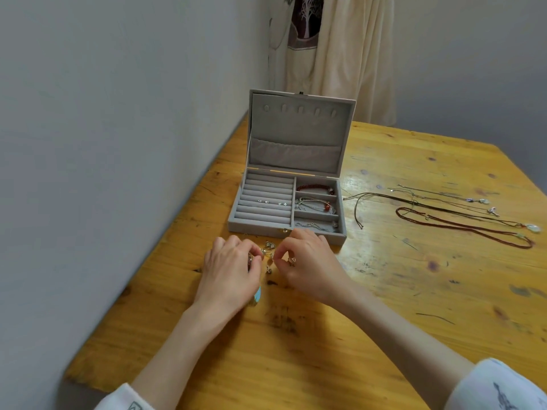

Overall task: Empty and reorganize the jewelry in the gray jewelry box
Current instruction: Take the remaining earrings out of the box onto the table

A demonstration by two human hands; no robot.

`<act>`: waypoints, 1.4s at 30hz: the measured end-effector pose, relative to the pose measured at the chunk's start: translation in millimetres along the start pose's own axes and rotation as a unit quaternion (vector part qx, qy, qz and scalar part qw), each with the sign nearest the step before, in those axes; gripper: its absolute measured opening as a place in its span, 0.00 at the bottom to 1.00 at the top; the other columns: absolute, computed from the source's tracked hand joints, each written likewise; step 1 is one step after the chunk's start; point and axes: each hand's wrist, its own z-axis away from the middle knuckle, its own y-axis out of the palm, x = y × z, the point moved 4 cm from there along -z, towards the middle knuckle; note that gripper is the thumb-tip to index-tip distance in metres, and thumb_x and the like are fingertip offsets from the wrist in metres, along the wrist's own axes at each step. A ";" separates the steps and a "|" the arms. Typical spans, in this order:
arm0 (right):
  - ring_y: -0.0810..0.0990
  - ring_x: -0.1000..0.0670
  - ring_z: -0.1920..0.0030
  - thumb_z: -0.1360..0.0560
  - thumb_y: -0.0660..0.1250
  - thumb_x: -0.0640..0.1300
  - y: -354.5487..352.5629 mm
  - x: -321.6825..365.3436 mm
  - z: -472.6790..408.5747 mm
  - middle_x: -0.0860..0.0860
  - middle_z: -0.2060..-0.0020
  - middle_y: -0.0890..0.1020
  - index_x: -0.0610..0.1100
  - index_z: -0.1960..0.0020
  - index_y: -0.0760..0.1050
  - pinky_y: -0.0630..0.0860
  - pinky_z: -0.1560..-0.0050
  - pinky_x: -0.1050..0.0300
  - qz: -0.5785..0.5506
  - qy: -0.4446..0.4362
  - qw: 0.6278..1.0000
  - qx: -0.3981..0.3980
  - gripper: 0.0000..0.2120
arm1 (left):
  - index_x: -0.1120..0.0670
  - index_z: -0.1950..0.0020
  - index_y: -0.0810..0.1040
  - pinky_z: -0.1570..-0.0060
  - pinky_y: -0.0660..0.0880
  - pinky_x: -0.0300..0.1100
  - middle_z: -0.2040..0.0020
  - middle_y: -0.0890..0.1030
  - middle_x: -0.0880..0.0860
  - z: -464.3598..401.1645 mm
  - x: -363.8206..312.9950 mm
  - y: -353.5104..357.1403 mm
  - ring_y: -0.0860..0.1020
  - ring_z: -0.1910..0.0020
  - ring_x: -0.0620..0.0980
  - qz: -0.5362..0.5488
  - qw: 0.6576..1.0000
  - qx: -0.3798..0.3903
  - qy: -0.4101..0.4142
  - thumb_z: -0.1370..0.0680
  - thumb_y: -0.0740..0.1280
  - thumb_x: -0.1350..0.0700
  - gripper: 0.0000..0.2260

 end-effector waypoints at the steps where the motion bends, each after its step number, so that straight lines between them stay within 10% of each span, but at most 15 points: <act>1: 0.65 0.55 0.53 0.23 0.61 0.46 -3.0 -1.6 -3.6 0.55 0.56 0.69 0.47 0.49 0.77 0.60 0.51 0.61 -0.017 0.004 1.000 -0.009 0.08 | 0.49 0.45 0.75 0.49 0.63 0.36 0.49 0.74 0.47 -4.5 1.2 -2.2 0.65 0.49 0.43 0.005 1.000 -0.007 0.005 0.21 0.58 0.51 0.09; 21: 0.68 0.46 0.44 0.20 0.56 0.46 -4.0 -29.6 -96.7 0.48 0.47 0.73 0.53 0.36 0.73 0.63 0.43 0.51 0.085 0.002 0.996 -0.012 0.15 | 0.49 0.37 0.75 0.50 0.61 0.39 0.45 0.74 0.53 -107.4 12.0 6.7 0.66 0.44 0.51 -0.052 0.997 -0.041 0.028 0.22 0.61 0.52 0.14; 42: 0.69 0.43 0.39 0.21 0.57 0.51 0.2 -28.5 -124.2 0.46 0.43 0.76 0.43 0.46 0.76 0.62 0.41 0.45 0.090 0.071 0.992 0.053 0.15 | 0.54 0.48 0.79 0.48 0.63 0.43 0.44 0.77 0.53 -102.4 12.9 -4.7 0.67 0.42 0.52 -0.049 0.998 -0.046 0.009 0.23 0.64 0.53 0.09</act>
